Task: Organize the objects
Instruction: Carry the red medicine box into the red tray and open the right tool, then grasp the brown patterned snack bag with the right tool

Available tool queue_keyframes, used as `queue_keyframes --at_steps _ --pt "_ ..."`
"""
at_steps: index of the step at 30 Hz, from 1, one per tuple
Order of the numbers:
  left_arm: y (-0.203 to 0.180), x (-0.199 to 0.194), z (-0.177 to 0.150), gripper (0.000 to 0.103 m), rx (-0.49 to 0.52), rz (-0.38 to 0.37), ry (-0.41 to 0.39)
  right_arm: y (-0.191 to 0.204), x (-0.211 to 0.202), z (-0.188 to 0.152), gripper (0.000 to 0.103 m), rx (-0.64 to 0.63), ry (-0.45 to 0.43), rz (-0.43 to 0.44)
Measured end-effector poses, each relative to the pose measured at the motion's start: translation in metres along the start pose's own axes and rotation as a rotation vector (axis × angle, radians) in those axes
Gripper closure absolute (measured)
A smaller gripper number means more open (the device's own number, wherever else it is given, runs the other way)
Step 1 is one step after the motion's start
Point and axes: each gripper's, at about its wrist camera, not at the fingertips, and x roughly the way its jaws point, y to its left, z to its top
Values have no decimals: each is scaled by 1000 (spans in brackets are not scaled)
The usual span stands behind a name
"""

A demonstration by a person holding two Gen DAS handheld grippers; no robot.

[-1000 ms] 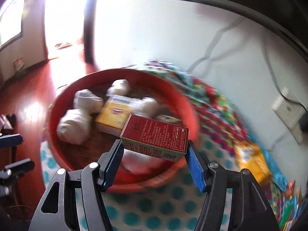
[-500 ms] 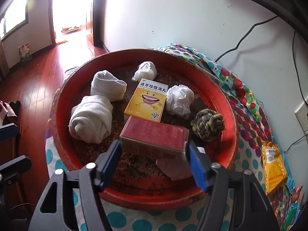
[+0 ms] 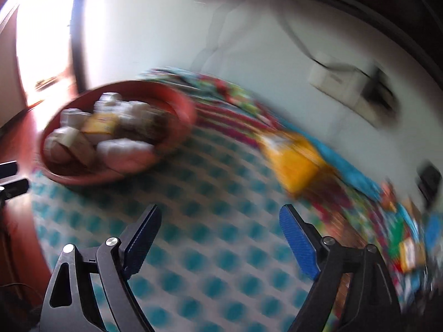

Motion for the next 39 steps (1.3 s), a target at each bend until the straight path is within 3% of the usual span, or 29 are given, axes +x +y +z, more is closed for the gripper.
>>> queue_keyframes --at_steps 5,11,23,30,39 --pt "-29 5 0 50 47 -33 16 -22 -12 -39 14 131 51 -136" --pt "-53 9 0 50 89 -43 32 -55 -5 -70 14 182 92 -198" --pt "-86 20 2 50 144 -54 74 -52 14 -68 16 112 76 -222" --pt "-99 25 3 50 163 -60 88 -47 23 -61 28 74 66 -215" --pt "-111 29 11 50 171 -67 95 -51 27 -57 32 77 39 -205"
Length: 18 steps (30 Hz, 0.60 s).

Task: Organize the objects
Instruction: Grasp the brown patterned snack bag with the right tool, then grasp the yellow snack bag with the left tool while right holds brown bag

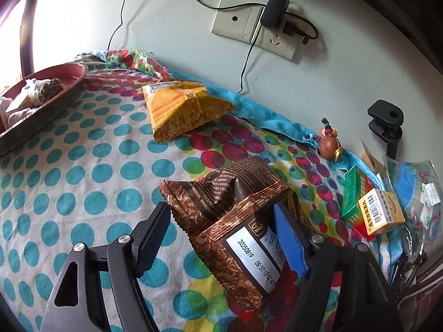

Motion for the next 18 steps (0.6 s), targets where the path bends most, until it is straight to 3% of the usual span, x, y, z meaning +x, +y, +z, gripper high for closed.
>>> queue_keyframes --at_steps 9,18 --pt "-23 19 33 50 10 -40 -1 -30 1 3 39 103 -49 41" --pt "-71 72 88 50 12 -187 28 -56 4 3 39 197 -78 58"
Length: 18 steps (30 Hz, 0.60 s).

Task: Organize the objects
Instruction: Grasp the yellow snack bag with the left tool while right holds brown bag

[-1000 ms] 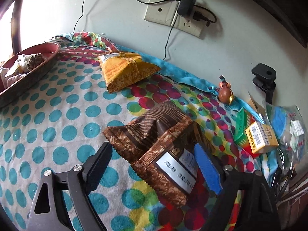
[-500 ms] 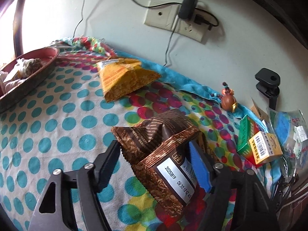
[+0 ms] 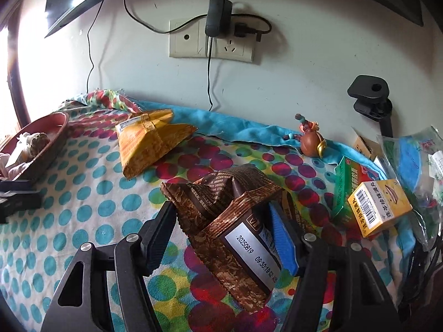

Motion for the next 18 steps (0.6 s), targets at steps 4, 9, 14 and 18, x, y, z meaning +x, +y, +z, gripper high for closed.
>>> queue_keyframes --at_steps 4,9,14,18 --pt "-23 20 26 50 39 -3 -20 1 2 0 39 -5 10 3" --pt "-72 34 50 49 274 9 -93 -3 0 0 38 23 0 28" --pt "-101 47 66 47 399 1 -109 -7 -1 -1 38 39 -5 43" --pt "-116 62 73 47 443 55 -99 -10 -1 -2 38 51 -10 56"
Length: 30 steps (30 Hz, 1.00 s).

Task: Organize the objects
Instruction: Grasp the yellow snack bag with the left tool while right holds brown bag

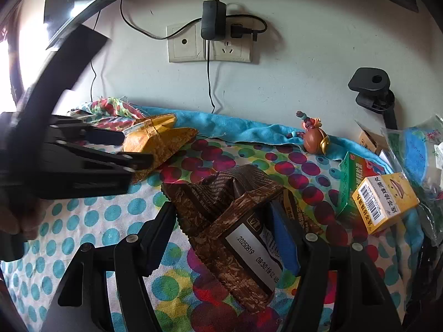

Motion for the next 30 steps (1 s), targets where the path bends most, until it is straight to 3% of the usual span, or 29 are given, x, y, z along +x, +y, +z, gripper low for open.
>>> queue_keyframes --at_steps 11,15,23,30 --pt "-31 38 14 44 119 252 10 -5 -1 0 38 23 -8 23" --pt "-27 47 18 38 96 313 16 -4 -1 0 37 23 -6 25" --pt "1 61 20 38 29 416 29 -4 0 2 35 18 1 28" --pt "16 64 20 53 1 455 37 -4 0 2 34 17 3 31"
